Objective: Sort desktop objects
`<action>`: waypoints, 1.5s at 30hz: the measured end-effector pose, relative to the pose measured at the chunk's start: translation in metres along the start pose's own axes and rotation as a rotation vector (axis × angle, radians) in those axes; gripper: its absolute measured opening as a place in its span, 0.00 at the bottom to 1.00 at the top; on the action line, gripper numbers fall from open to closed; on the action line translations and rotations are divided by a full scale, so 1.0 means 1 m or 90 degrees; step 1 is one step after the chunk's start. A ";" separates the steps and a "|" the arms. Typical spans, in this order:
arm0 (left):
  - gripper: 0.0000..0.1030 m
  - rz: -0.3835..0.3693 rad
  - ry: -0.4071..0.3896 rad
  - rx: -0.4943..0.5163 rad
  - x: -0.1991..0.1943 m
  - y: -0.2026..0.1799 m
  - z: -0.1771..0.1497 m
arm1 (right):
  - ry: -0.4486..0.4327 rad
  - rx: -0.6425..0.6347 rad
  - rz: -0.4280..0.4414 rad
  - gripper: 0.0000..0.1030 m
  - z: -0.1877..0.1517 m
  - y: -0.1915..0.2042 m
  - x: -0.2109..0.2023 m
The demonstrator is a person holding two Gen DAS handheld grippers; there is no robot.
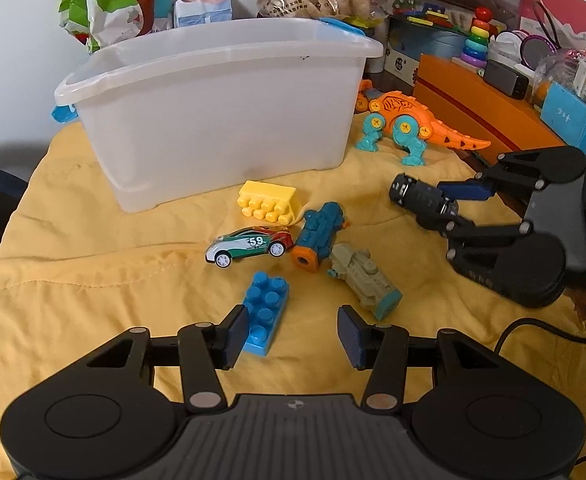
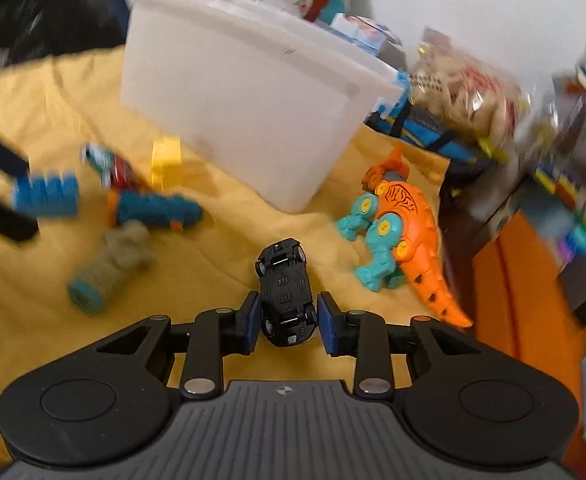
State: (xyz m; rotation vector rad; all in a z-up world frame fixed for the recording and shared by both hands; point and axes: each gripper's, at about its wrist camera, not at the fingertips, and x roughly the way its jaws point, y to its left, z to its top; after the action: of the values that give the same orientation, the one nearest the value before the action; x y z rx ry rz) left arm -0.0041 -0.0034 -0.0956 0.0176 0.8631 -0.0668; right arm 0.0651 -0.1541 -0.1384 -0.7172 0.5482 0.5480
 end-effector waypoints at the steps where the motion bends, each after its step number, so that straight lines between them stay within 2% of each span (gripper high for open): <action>1: 0.52 0.000 -0.001 0.002 -0.001 -0.001 0.000 | 0.000 -0.023 -0.006 0.33 -0.003 0.005 0.001; 5: 0.52 0.000 -0.008 0.006 -0.004 -0.002 0.002 | -0.021 -0.063 -0.009 0.33 -0.007 0.016 -0.009; 12: 0.52 0.000 -0.011 0.011 -0.005 -0.005 0.002 | -0.065 -0.055 0.061 0.36 -0.006 0.024 -0.035; 18: 0.52 0.000 -0.016 0.013 -0.008 -0.008 0.001 | -0.066 -0.039 0.104 0.41 -0.007 0.036 -0.043; 21: 0.52 0.002 -0.017 0.010 -0.009 -0.007 0.000 | -0.049 0.011 0.147 0.42 -0.005 0.032 -0.042; 26: 0.53 0.003 -0.022 -0.001 -0.012 -0.005 0.000 | -0.027 0.154 0.230 0.45 -0.005 0.008 -0.037; 28: 0.53 0.003 -0.021 -0.004 -0.012 -0.004 0.000 | -0.032 0.199 0.249 0.51 -0.005 -0.001 -0.037; 36: 0.53 0.002 -0.019 -0.010 -0.011 -0.004 -0.002 | -0.047 0.265 0.232 0.53 -0.008 -0.023 -0.034; 45: 0.54 0.001 -0.011 -0.009 -0.007 -0.007 -0.003 | -0.027 0.274 0.223 0.53 -0.015 -0.030 -0.027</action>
State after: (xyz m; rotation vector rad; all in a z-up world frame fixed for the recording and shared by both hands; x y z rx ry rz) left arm -0.0110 -0.0103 -0.0920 0.0040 0.8462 -0.0583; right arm 0.0604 -0.1911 -0.1173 -0.1994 0.7288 0.7387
